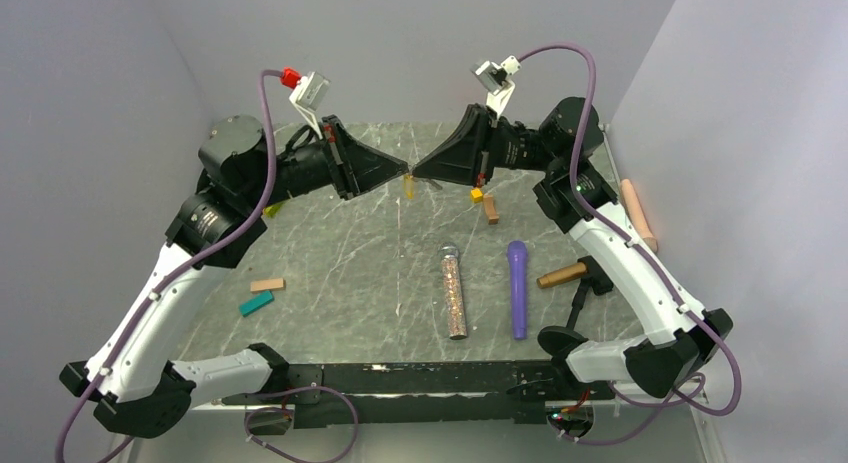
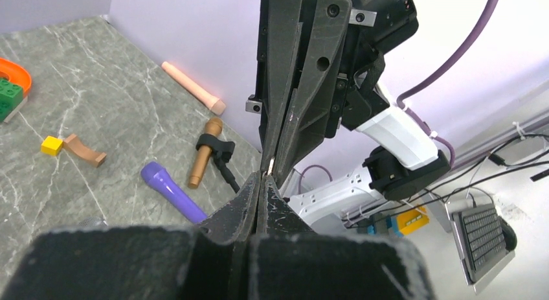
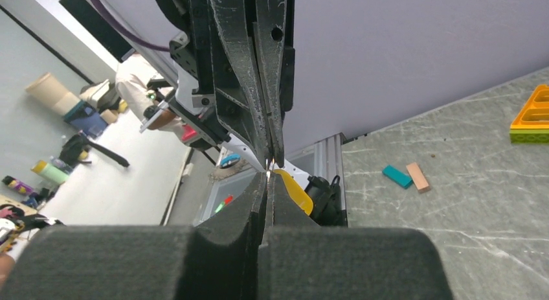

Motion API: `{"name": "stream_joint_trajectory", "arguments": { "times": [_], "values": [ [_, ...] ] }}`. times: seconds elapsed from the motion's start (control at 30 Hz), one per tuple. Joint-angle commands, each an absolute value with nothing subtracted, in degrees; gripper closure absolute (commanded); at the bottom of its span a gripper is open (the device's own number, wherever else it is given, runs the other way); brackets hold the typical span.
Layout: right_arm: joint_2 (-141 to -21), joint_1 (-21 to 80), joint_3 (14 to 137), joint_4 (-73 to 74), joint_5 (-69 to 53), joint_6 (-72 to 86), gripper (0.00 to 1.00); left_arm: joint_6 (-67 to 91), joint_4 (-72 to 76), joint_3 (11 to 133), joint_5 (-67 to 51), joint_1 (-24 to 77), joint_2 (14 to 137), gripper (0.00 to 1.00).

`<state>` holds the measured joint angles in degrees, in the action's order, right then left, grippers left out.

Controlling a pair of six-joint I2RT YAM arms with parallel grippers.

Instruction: Remove the keys from the keyring

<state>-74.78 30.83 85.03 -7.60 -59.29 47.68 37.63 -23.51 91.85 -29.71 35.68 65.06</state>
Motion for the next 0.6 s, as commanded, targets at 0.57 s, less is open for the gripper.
{"name": "stream_joint_trajectory", "arguments": {
  "times": [0.57],
  "values": [
    [-75.6,30.6,85.6,-17.6,-53.8,52.4,1.0,39.2,-12.7,86.7,-15.0,40.4,61.3,0.83]
  ]
}}
